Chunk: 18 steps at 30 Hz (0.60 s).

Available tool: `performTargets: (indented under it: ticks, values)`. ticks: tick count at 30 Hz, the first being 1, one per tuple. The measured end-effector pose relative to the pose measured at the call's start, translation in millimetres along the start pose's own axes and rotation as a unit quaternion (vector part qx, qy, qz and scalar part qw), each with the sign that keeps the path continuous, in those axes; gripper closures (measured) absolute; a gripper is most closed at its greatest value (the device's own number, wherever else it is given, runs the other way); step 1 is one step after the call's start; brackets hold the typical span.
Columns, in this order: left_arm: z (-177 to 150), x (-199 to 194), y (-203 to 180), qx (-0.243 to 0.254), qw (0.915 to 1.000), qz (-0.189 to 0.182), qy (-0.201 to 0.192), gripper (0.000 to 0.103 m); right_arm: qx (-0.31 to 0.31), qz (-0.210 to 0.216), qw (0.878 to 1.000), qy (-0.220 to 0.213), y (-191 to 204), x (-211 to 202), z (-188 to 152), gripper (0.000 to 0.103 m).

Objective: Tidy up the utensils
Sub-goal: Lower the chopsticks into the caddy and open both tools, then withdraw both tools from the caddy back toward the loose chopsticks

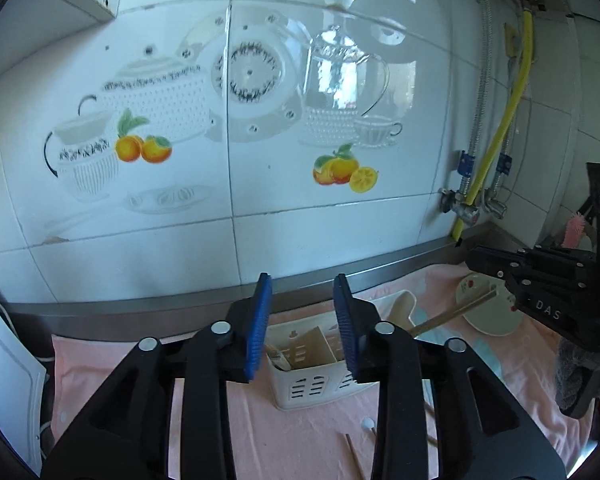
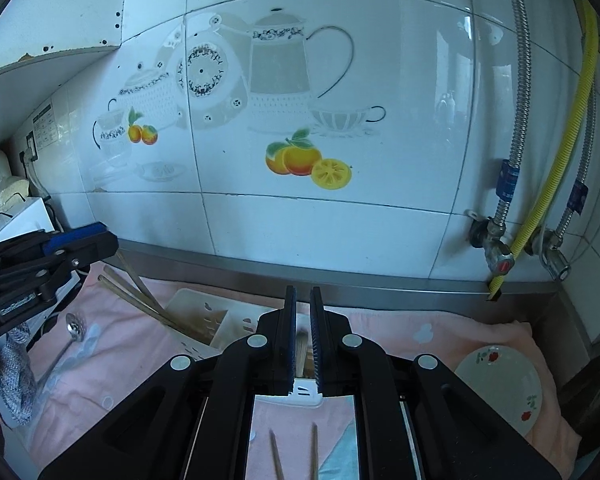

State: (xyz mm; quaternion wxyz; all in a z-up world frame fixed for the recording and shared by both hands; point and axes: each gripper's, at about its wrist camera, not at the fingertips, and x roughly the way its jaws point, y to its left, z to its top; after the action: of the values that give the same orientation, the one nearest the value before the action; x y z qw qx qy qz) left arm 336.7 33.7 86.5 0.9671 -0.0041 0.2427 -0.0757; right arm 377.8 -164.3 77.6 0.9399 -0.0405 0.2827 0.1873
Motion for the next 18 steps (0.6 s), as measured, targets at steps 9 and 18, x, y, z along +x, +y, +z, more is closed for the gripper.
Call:
performTargets:
  ticks: [9, 18]
  values:
    - [-14, -50, -4, -0.001, 0.9992, 0.000, -0.041, 0.030, -0.002, -0.009, 1.000, -0.029, -2, -38, -12, 0.055]
    - [-52, -89, -7, 0.007, 0.9981, 0.019, -0.059, 0.009, -0.019, -0.028, 0.998, -0.047, 2, -80, -49, 0.034]
